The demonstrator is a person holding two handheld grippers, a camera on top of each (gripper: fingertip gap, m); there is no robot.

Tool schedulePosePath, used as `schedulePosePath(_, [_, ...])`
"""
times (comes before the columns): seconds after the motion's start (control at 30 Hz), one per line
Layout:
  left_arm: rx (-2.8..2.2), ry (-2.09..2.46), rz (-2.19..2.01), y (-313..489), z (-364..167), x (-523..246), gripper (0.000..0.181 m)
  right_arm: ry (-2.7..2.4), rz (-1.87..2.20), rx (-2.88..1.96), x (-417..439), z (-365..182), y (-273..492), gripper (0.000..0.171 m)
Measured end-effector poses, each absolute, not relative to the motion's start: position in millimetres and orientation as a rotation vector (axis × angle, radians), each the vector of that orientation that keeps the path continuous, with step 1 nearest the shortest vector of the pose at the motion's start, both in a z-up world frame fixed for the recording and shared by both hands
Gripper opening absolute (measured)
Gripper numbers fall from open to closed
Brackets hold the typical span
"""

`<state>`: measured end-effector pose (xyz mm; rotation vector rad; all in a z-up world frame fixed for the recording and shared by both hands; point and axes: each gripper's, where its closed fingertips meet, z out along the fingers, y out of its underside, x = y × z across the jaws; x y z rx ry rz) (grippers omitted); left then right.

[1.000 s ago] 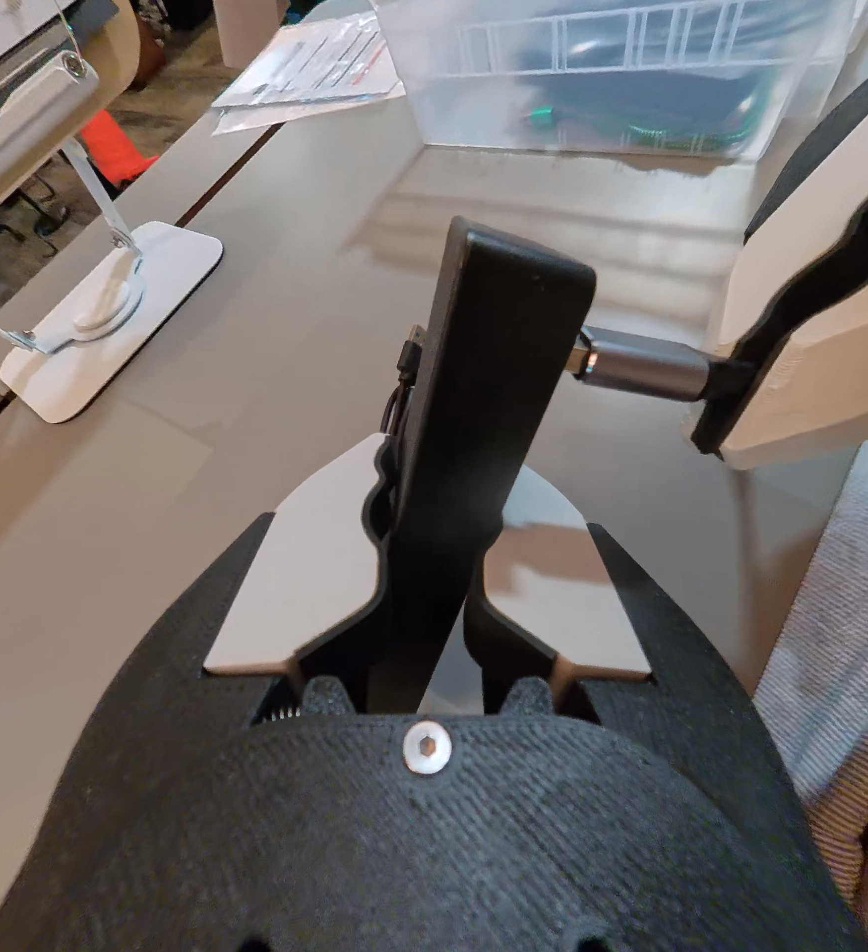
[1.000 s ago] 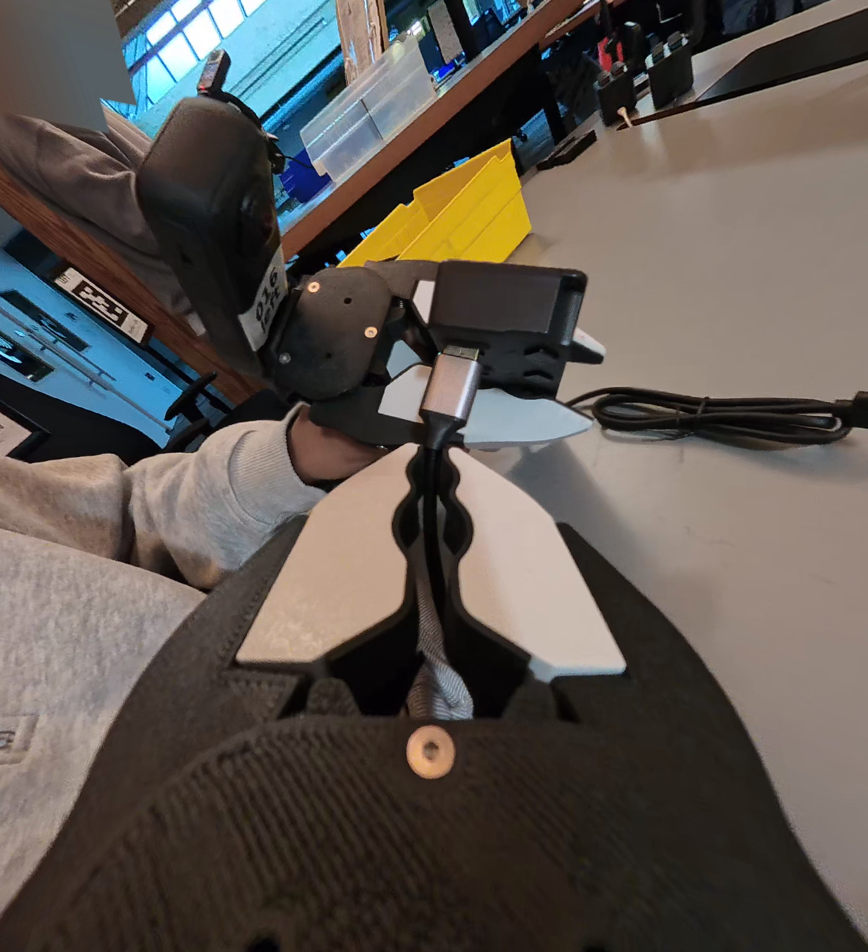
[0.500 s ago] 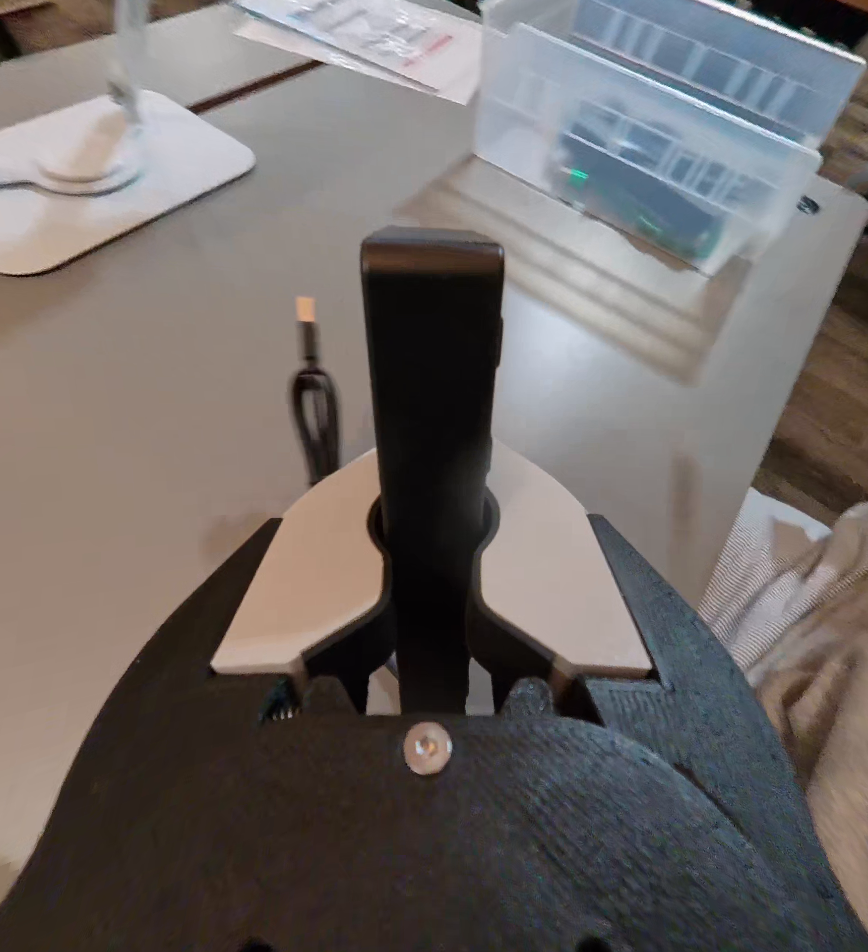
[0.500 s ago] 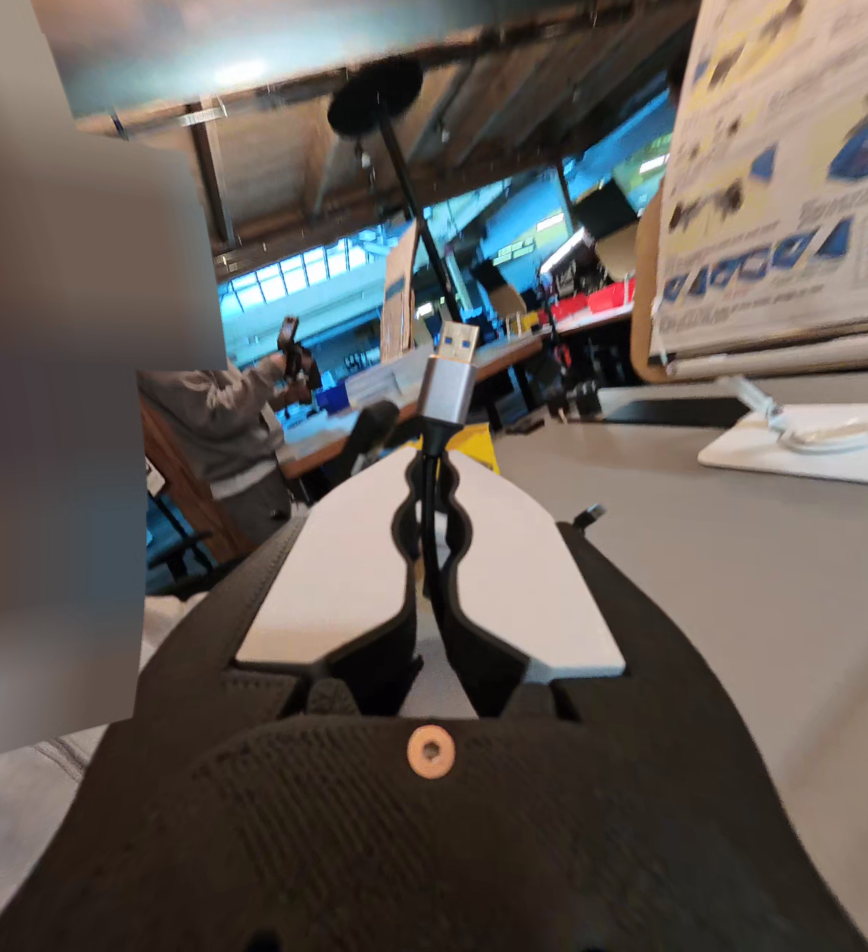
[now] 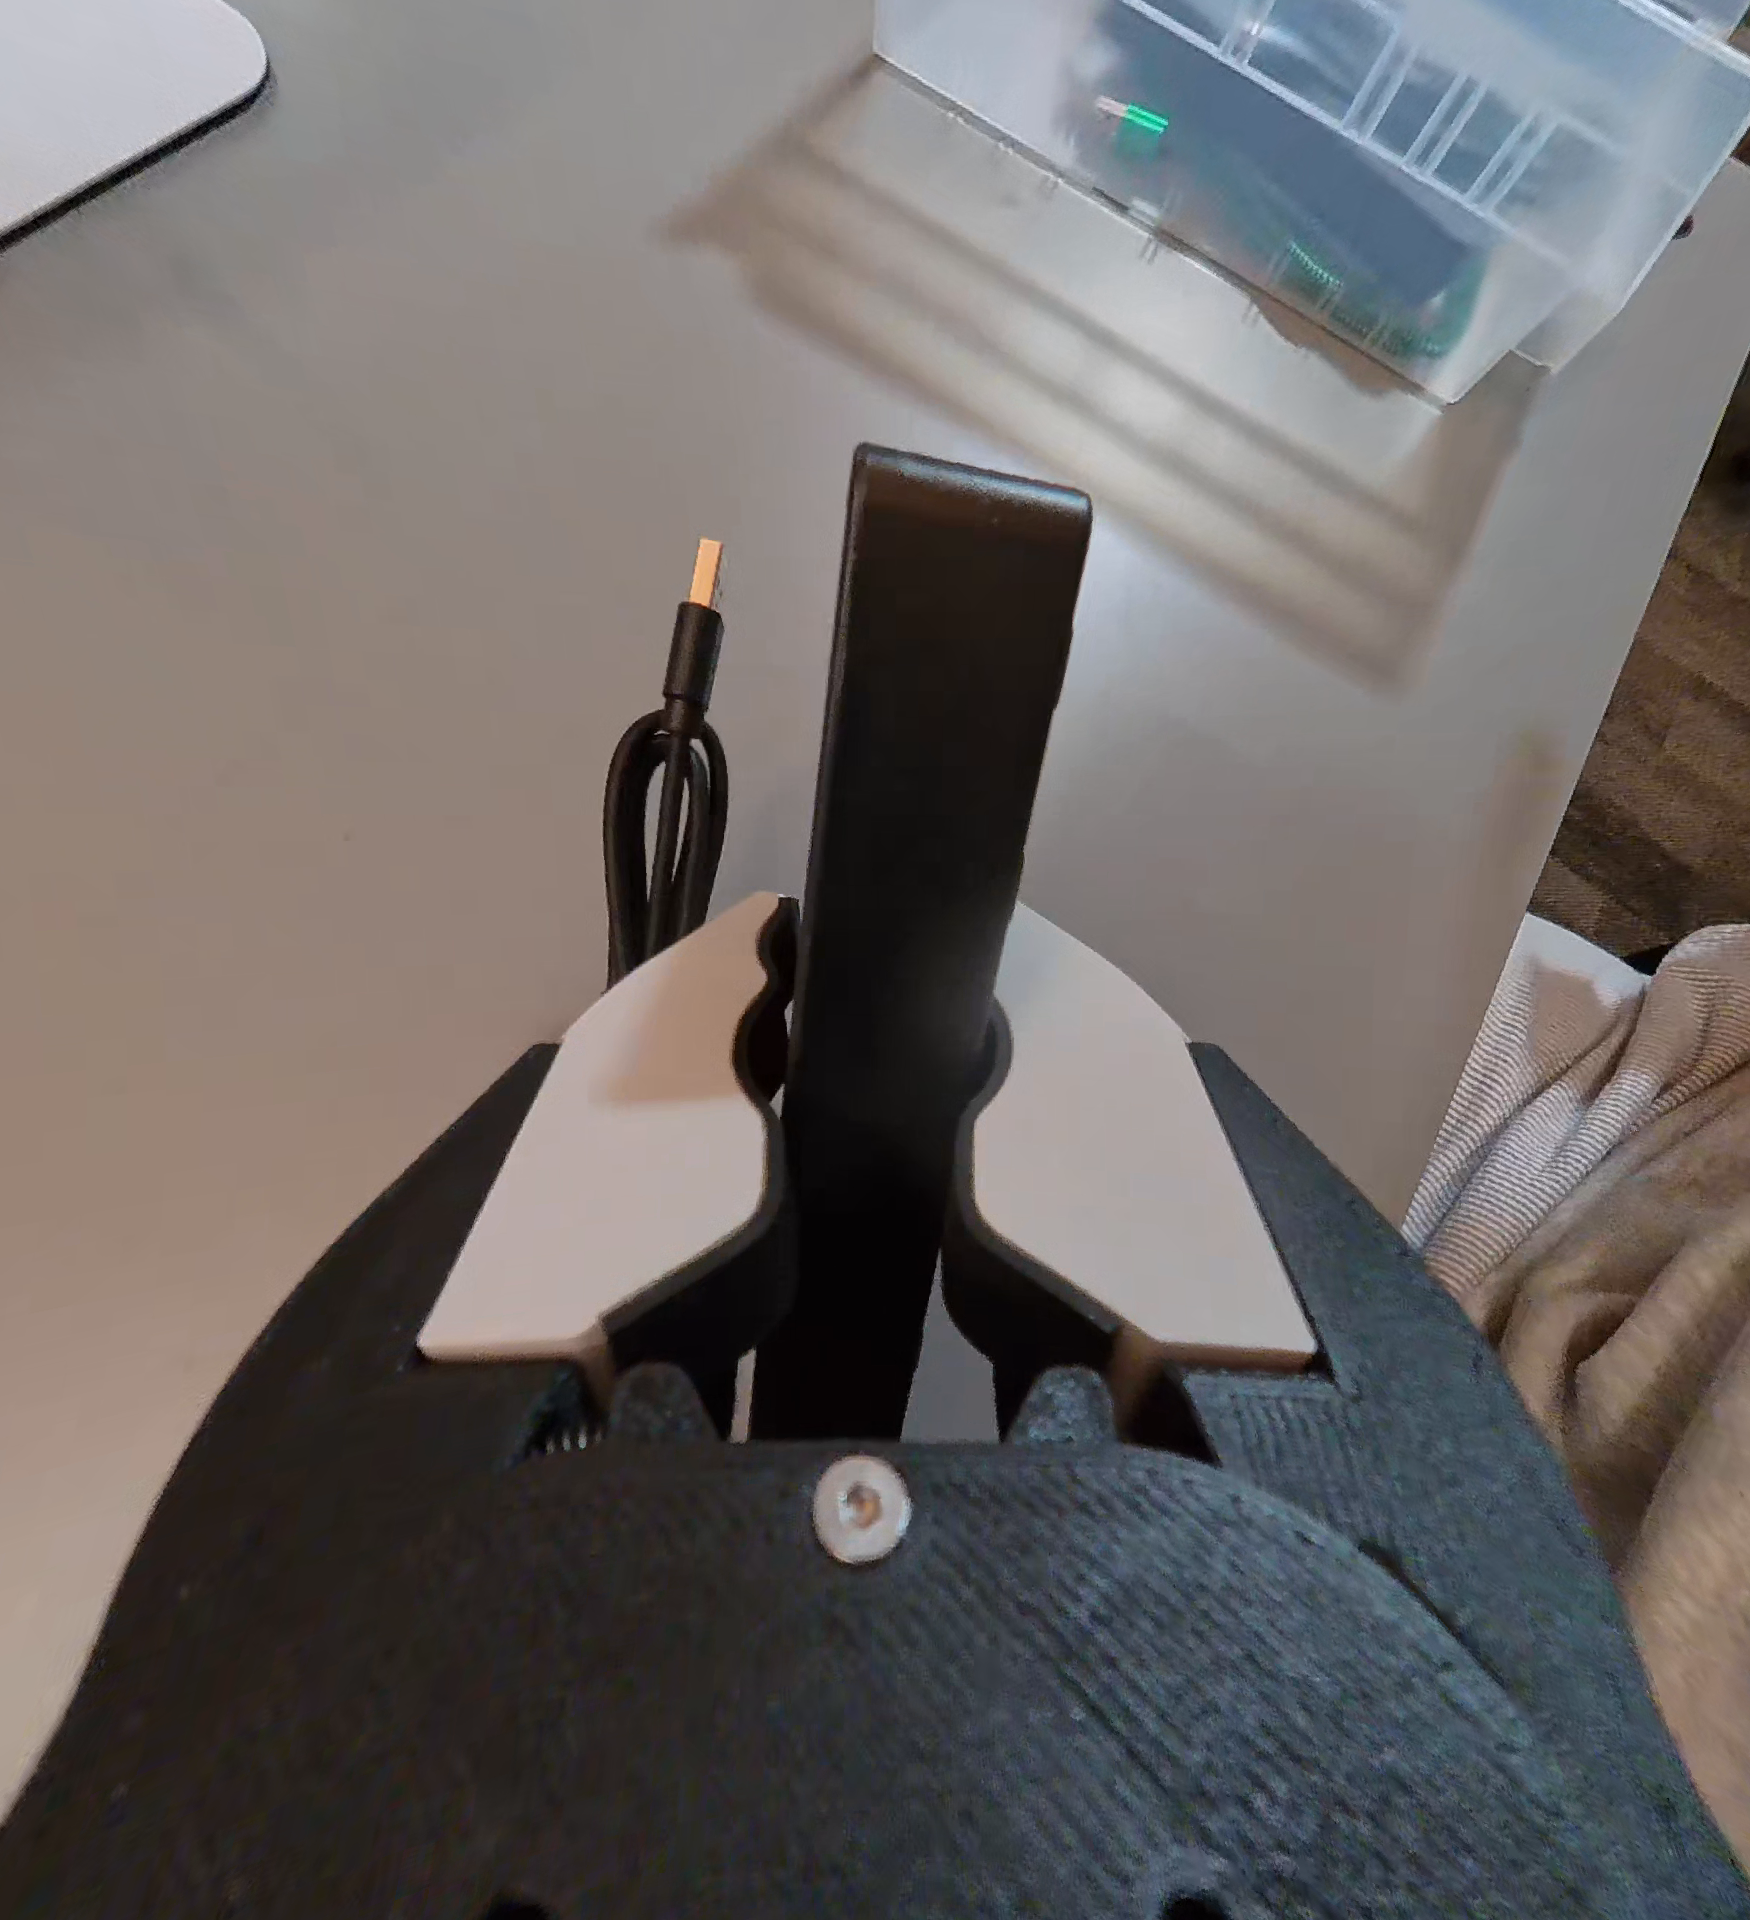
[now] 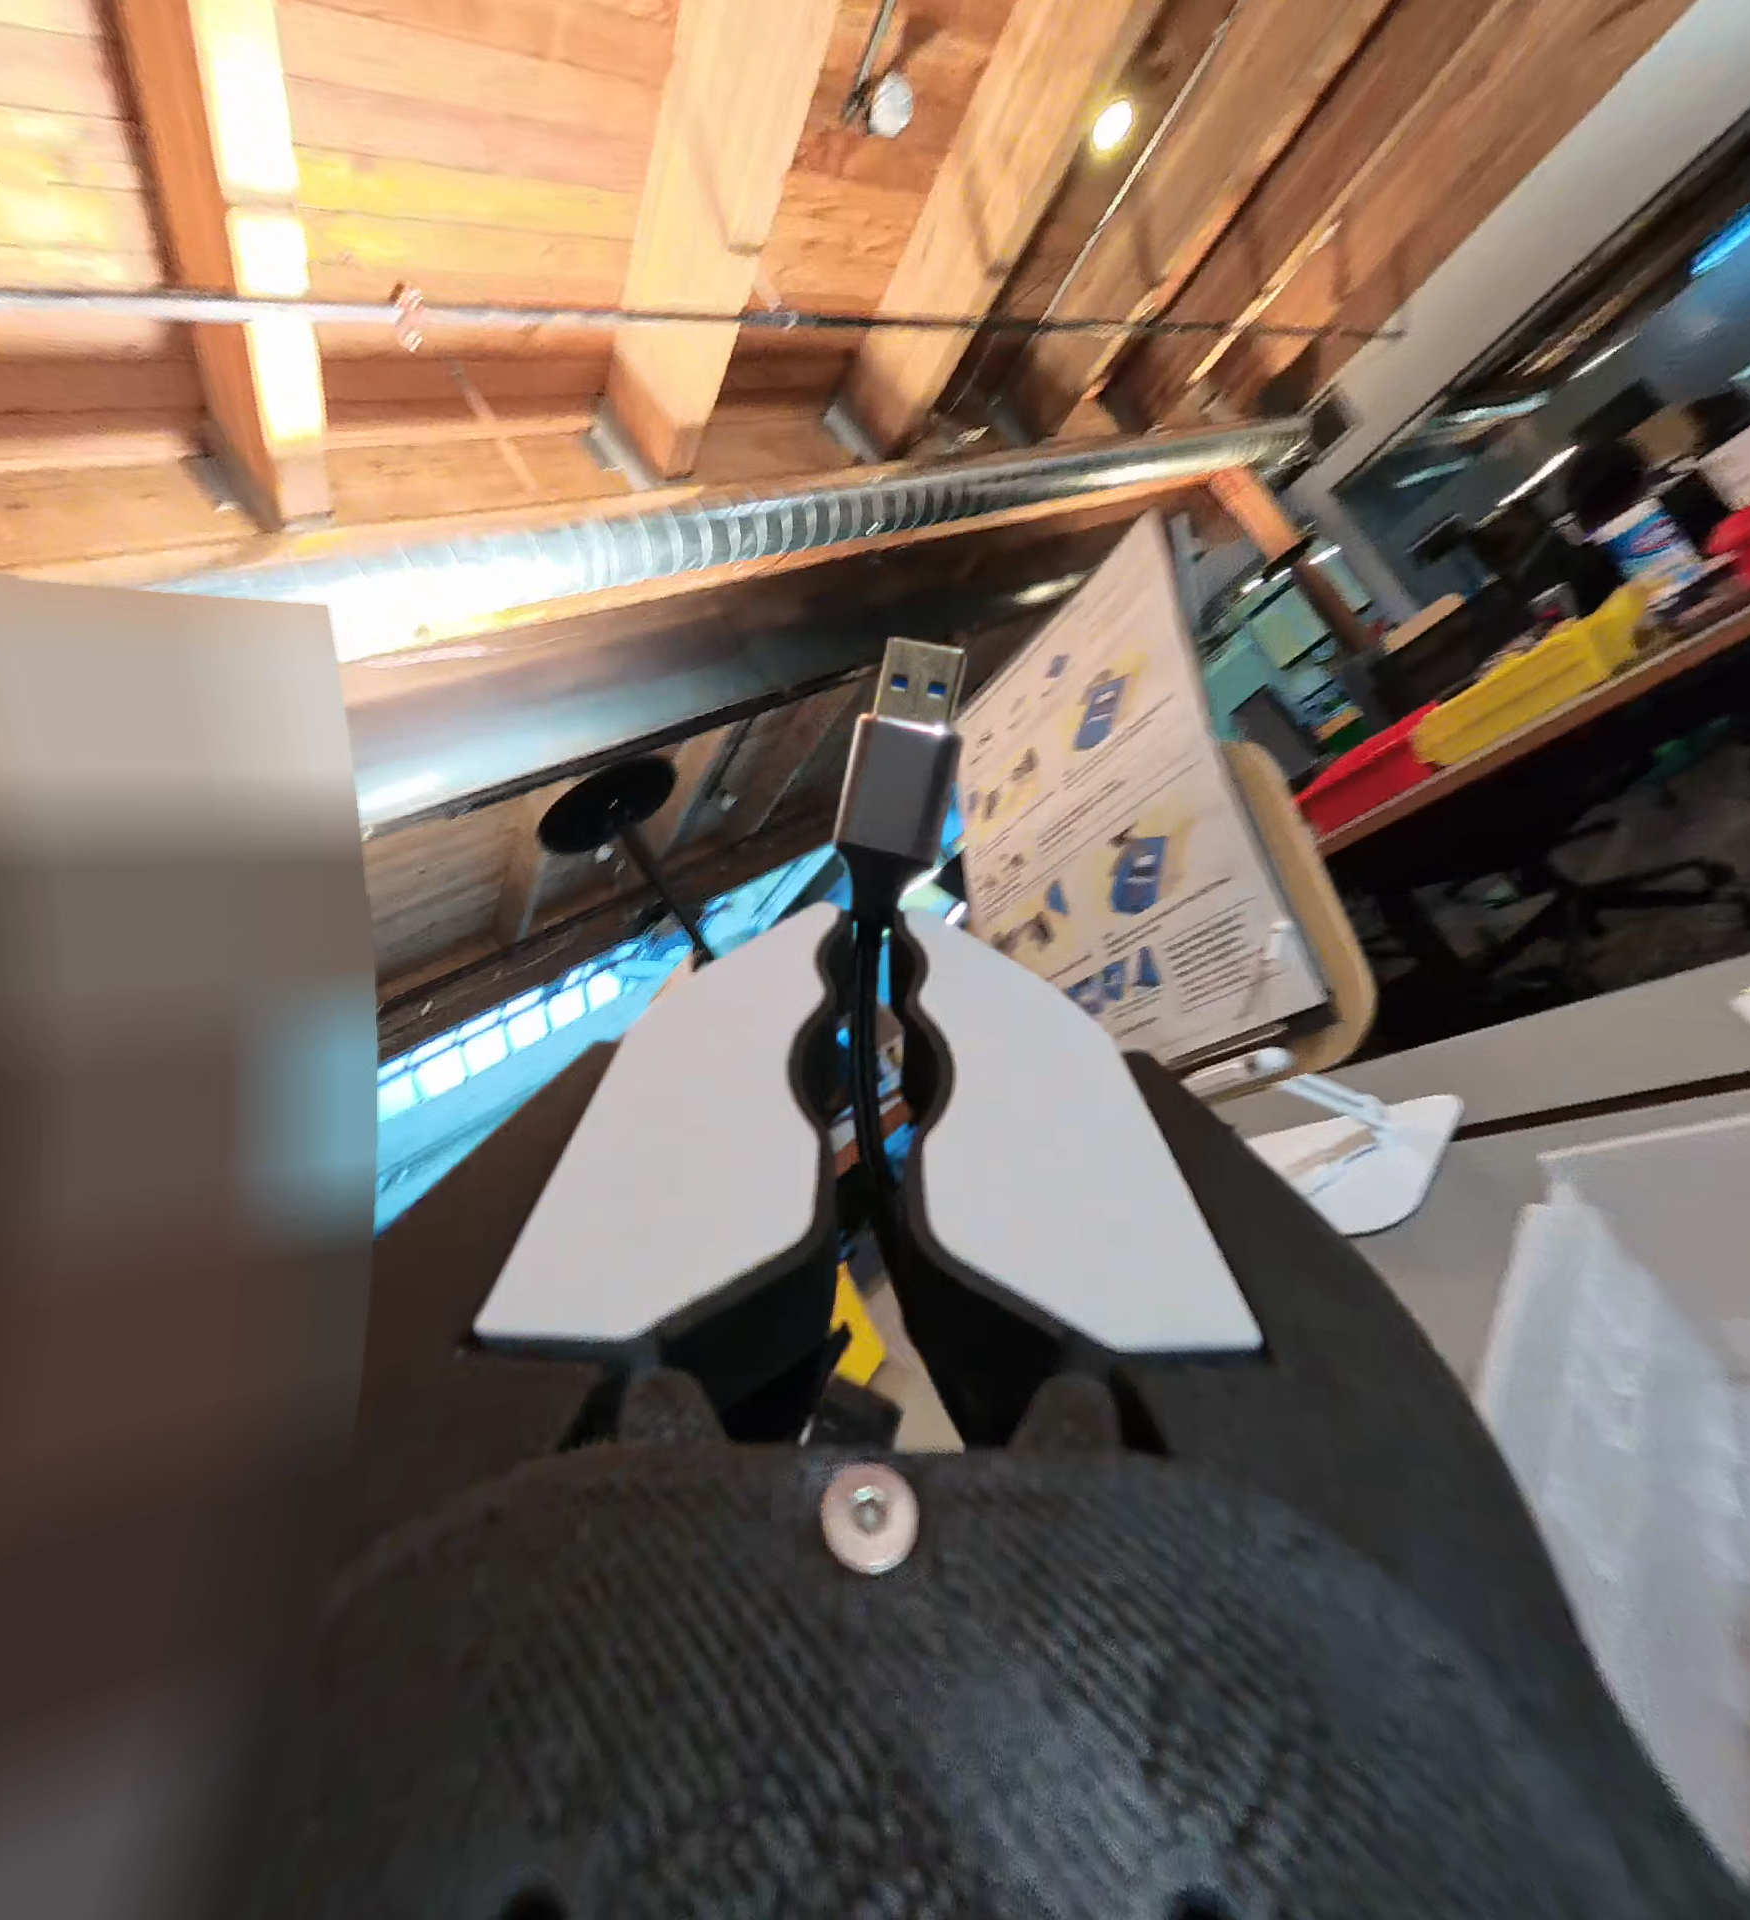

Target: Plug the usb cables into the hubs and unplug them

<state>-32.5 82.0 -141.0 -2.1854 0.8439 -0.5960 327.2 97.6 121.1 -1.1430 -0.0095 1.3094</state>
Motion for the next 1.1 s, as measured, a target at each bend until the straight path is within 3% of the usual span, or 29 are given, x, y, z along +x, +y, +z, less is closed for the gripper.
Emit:
schedulePosePath(0.27, [-2.179,0.861,-0.603,75,-139,-27,0.031,0.254,1.099,-1.399,362,19,197,0.007])
schedulePosePath(0.43, [-2.166,0.872,-0.628,68,-137,-24,0.032,0.318,0.967,-1.662,367,-46,217,0.036])
schedulePosePath(0.53, [-2.162,0.829,-0.738,65,-136,-21,0.032,0.252,0.814,-1.670,371,-43,212,0.054])
schedulePosePath(0.67, [-2.157,0.793,-0.841,63,-132,-21,0.033,0.085,0.627,-1.689,356,-29,200,0.066])
schedulePosePath(0.9, [-2.234,0.869,-1.015,41,-139,-11,0.039,-0.300,0.724,-1.636,241,-8,161,0.060])
schedulePosePath(1.1, [-2.304,1.001,-0.861,31,-164,-6,0.057,-0.502,0.944,-1.651,149,-37,122,0.047])
